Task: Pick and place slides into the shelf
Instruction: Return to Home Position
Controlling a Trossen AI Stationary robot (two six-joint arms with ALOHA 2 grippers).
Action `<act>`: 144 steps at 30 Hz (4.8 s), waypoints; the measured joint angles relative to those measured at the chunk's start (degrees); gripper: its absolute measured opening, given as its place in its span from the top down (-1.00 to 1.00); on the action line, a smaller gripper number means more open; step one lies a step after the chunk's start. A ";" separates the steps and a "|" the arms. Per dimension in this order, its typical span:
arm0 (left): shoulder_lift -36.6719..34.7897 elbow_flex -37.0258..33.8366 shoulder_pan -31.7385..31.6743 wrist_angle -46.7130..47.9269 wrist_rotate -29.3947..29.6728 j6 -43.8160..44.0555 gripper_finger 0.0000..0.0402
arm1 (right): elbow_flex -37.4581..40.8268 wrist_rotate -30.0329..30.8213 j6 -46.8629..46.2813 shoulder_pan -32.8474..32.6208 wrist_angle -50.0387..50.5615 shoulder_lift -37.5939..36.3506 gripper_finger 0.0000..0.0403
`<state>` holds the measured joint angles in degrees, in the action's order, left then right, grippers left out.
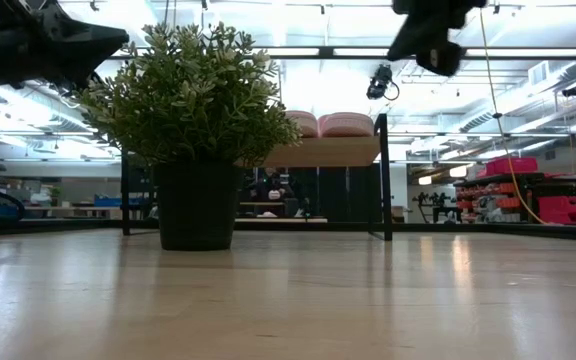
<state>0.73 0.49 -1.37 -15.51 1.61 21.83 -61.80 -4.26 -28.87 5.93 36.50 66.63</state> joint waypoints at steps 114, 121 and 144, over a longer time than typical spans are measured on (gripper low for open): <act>0.00 -0.07 -0.02 -0.11 0.07 -0.44 0.91 | 61.26 5.02 8.07 -6.86 -37.82 -64.04 0.88; 0.00 -0.07 -0.02 -0.11 0.07 -0.41 0.85 | 61.28 5.02 8.06 -6.86 -37.82 -64.04 0.86; 0.00 -0.07 -0.02 -0.10 0.07 -0.40 0.88 | 61.28 5.04 8.05 -6.86 -37.82 -64.02 0.85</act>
<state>0.73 0.43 -1.39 -15.61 1.67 21.43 -0.51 0.78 -20.82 -0.93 -1.32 2.61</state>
